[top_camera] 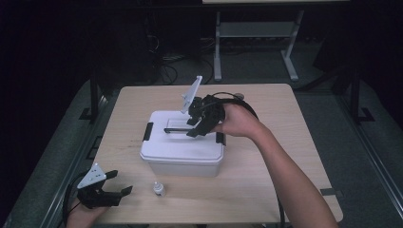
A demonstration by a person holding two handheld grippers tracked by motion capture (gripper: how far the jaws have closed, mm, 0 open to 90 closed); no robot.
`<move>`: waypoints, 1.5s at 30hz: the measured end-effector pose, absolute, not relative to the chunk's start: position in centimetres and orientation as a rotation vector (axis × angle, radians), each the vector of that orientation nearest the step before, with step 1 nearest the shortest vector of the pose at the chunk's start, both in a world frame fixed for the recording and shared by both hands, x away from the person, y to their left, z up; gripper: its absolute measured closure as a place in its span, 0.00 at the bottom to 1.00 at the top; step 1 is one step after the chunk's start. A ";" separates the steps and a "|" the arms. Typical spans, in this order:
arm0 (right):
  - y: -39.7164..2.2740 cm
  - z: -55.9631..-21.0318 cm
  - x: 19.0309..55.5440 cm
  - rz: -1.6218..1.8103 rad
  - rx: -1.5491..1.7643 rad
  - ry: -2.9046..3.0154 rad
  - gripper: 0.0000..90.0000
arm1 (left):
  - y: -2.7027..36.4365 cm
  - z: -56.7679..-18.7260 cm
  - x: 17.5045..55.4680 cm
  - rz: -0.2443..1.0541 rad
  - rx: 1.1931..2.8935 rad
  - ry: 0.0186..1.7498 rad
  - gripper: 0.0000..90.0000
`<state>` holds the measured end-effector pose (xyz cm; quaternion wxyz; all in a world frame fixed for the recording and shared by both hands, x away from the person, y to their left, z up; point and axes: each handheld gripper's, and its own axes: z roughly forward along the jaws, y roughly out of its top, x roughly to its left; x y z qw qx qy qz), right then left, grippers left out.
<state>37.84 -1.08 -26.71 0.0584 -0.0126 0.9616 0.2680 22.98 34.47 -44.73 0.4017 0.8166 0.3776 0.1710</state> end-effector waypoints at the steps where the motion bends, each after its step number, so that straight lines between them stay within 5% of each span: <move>1: -1.1 -26.7 37.8 0.812 -0.038 2.913 0.65 | 34.5 -44.7 23.0 0.432 2.064 0.954 0.17; 10: -0.1 -27.3 38.7 0.777 -0.016 2.933 0.79 | 34.5 -44.8 23.0 0.431 2.064 0.954 0.17; 45: 2.5 -28.6 41.4 0.758 -0.006 3.012 0.92 | 34.4 -44.9 23.3 0.416 2.071 0.951 0.17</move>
